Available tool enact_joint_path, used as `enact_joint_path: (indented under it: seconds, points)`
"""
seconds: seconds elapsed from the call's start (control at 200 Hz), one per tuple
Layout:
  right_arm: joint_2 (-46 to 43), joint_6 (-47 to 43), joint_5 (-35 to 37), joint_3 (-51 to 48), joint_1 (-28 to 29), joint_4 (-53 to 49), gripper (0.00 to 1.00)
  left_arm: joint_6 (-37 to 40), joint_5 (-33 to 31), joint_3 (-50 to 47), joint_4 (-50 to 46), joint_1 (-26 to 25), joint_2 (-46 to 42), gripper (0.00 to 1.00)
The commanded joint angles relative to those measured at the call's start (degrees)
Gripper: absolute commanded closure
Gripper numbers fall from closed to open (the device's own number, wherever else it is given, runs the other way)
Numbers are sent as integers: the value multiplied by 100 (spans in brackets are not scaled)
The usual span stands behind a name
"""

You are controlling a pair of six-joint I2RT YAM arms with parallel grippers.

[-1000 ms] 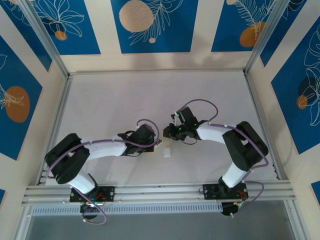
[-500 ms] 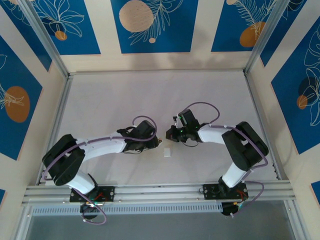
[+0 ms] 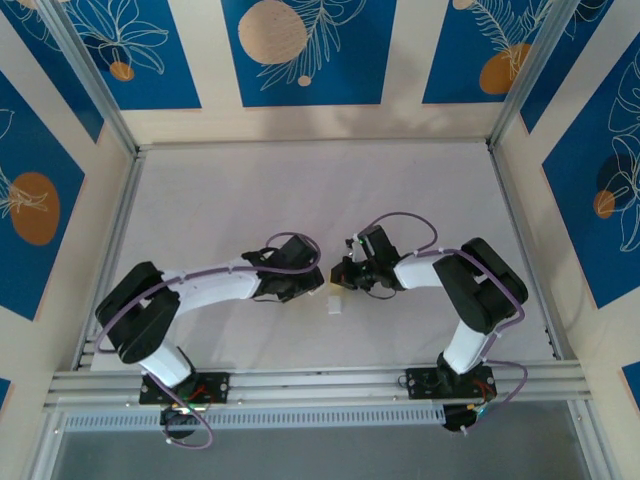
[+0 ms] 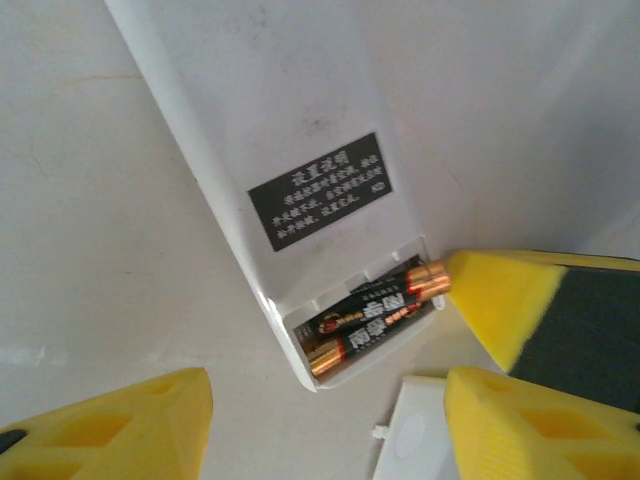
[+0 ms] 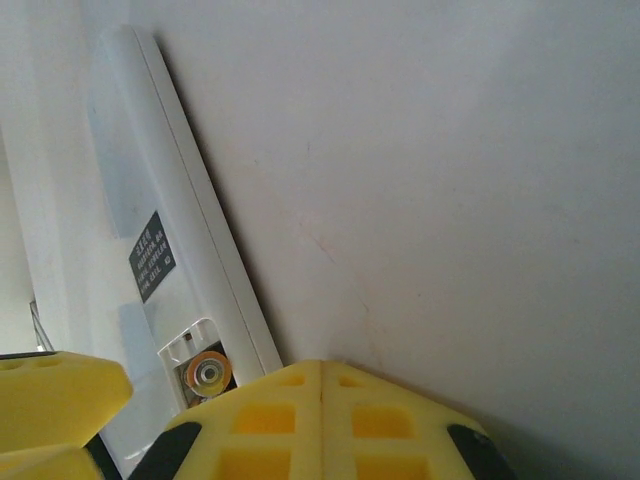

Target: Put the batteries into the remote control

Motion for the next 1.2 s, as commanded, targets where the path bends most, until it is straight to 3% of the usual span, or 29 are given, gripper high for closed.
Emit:
enact_joint_path:
  seconds: [0.0, 1.195]
  points:
    - [-40, 78, -145, -159, 18, 133, 100, -297, -59, 168, -199, 40, 124, 38]
    - [239, 199, -288, -329, 60, 566, 100, -335, -119, 472, 231, 136, 627, 34]
